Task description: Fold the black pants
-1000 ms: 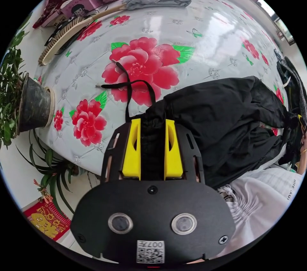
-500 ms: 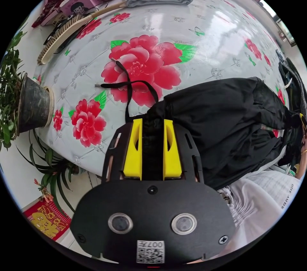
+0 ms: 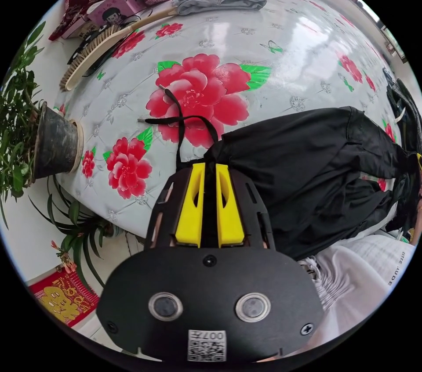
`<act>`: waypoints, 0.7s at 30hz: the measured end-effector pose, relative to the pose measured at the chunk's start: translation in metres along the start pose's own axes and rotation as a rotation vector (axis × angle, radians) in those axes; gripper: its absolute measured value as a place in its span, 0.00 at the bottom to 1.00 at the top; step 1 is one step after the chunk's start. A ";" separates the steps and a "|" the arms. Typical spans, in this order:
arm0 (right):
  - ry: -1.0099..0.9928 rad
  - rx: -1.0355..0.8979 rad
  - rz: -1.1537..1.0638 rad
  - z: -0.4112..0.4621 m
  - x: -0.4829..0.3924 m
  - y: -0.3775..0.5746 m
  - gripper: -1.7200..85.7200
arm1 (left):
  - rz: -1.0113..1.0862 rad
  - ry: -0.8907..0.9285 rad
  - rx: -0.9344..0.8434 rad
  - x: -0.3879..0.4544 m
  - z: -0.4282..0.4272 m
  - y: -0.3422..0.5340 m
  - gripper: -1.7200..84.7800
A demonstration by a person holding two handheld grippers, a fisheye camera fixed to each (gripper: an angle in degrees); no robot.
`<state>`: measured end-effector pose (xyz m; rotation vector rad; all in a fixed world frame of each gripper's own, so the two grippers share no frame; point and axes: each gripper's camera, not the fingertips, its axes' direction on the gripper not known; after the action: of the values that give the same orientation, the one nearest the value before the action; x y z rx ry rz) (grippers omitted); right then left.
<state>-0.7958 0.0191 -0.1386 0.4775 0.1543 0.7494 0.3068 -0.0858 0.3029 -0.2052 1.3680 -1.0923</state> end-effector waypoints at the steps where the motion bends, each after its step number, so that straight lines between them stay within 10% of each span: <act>1: -0.006 0.002 0.000 0.001 -0.001 -0.001 0.02 | -0.001 -0.004 -0.002 0.000 -0.001 0.001 0.07; 9: -0.019 0.024 -0.013 -0.004 -0.009 -0.009 0.02 | -0.031 0.003 0.021 -0.007 -0.020 0.023 0.02; 21: -0.229 0.517 0.026 -0.131 -0.004 -0.073 0.02 | -0.124 0.065 0.573 -0.071 -0.231 0.098 0.01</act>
<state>-0.7932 0.0175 -0.2890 1.0541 0.1270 0.6714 0.1725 0.1220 0.2221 0.1683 1.0560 -1.5585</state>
